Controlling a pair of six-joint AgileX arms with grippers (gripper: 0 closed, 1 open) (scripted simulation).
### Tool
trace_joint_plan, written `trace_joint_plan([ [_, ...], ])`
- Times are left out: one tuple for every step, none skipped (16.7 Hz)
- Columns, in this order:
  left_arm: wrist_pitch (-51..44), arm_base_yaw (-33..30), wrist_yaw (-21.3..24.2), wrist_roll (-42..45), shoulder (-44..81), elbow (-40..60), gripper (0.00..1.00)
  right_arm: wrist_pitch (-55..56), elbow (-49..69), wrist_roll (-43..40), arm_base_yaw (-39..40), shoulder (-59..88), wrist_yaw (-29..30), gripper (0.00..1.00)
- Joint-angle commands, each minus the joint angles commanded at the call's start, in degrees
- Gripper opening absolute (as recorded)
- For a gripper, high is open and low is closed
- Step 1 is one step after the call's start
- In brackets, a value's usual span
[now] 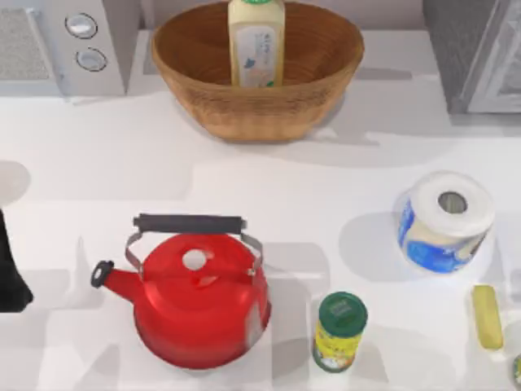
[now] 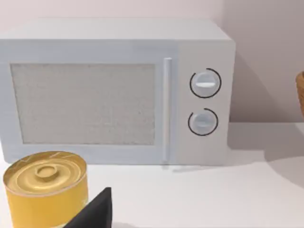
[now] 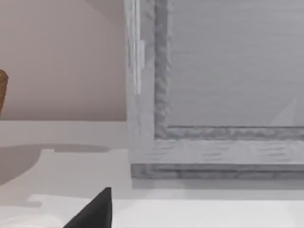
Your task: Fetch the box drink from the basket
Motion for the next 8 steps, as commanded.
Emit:
trace_joint_plan([
  [0.0,0.0,0.0,0.0,0.0,0.0,1.0,0.0,0.0,0.0,0.0,0.0,0.0,1.0],
  [0.0,0.0,0.0,0.0,0.0,0.0,1.0,0.0,0.0,0.0,0.0,0.0,0.0,1.0],
  [0.0,-0.2,-0.2,-0.1,0.6,0.2,1.0,0.0,0.0,0.0,0.0,0.0,0.0,1.0],
  [0.1,-0.5,-0.6,-0.3,1.7,0.8,1.0,0.0,0.0,0.0,0.0,0.0,0.0,1.0],
  [0.4,-1.1,-1.2,-0.6,3.5,1.7,1.0,0.0,0.0,0.0,0.0,0.0,0.0,1.0],
  [0.8,-1.8,-2.0,-0.9,5.9,3.0,1.0,0.0,0.0,0.0,0.0,0.0,0.0,1.0],
  [1.5,-2.7,-2.9,-1.2,8.8,4.7,1.0,0.0,0.0,0.0,0.0,0.0,0.0,1.0],
  [2.3,-3.8,-3.9,-1.5,12.2,6.8,1.0,0.0,0.0,0.0,0.0,0.0,0.0,1.0],
])
